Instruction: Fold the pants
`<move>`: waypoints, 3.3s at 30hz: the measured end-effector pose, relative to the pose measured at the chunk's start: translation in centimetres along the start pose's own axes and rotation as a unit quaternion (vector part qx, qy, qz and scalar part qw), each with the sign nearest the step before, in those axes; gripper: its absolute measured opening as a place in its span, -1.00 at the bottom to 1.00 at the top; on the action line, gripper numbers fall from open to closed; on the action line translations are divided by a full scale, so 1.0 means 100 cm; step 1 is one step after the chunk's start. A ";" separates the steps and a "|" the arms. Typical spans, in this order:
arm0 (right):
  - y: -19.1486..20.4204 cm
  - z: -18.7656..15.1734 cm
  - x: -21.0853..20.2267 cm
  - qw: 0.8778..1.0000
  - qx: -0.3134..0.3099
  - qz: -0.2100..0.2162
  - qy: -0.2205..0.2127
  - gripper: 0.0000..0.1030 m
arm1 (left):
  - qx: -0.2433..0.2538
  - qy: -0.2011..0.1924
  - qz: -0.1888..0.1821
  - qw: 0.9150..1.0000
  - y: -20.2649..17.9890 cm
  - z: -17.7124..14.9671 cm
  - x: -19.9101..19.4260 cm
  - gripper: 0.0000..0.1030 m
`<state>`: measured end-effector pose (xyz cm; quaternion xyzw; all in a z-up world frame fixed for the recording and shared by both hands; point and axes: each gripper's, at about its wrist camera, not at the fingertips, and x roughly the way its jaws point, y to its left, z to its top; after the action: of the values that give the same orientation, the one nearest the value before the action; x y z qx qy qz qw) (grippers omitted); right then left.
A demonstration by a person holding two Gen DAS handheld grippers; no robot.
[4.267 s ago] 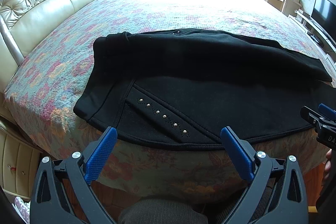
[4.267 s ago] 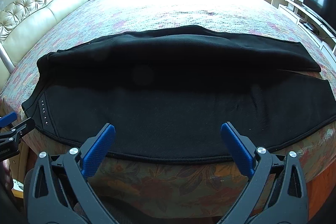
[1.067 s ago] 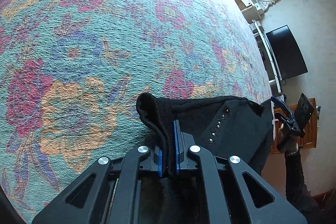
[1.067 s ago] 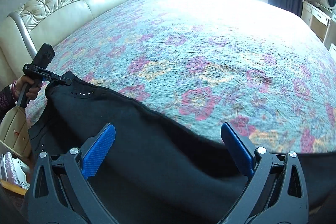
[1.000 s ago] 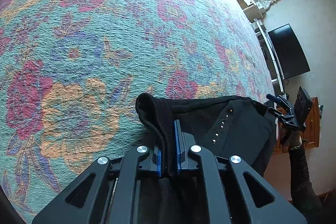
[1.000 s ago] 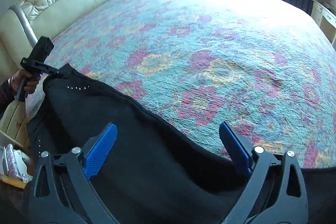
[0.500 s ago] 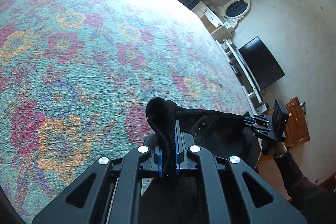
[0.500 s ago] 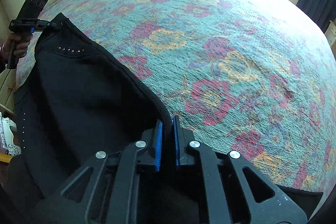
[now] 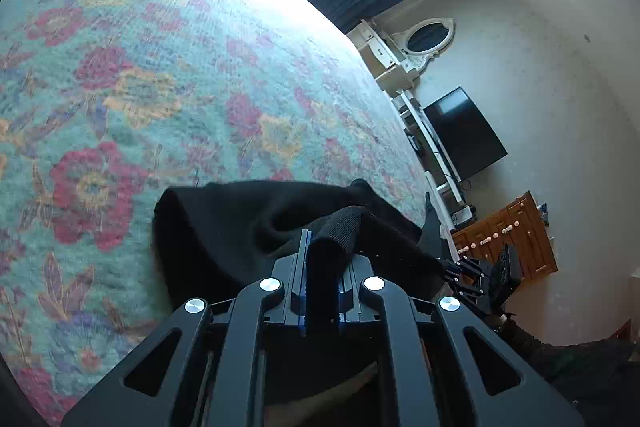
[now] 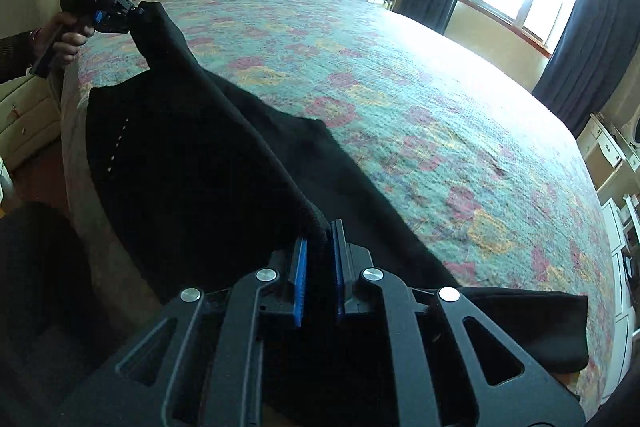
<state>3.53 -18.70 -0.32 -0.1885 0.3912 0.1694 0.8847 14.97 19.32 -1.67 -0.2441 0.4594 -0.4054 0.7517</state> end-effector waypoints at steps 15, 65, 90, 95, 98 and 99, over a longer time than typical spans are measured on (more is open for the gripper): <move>0.002 -0.041 -0.016 0.985 0.135 0.099 0.050 0.19 | -0.178 -0.050 0.075 0.980 0.028 -0.084 -0.038 -0.52; -0.400 -0.139 0.055 0.741 0.623 -0.206 0.144 0.24 | -0.130 -0.083 0.273 0.950 -0.061 -0.049 0.039 0.54; -0.268 -0.355 -0.105 0.602 0.787 -0.066 -0.120 -0.88 | -0.154 -0.079 0.265 0.949 -0.068 -0.061 0.030 0.61; -0.265 -0.351 -0.128 0.600 0.781 -0.085 -0.150 -0.89 | -0.153 -0.078 0.263 0.949 -0.068 -0.061 0.029 0.61; -0.264 -0.364 -0.118 0.596 0.790 -0.055 -0.135 -0.89 | -0.150 -0.074 0.264 0.950 -0.068 -0.062 0.031 0.61; -0.263 -0.368 -0.116 0.597 0.790 -0.052 -0.131 -0.88 | -0.150 -0.074 0.263 0.950 -0.068 -0.062 0.031 0.61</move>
<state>-15.20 -60.57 -9.23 0.5879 0.2418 -0.2293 0.7371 7.65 13.07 -1.02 -0.2539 0.5063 -0.1002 0.8180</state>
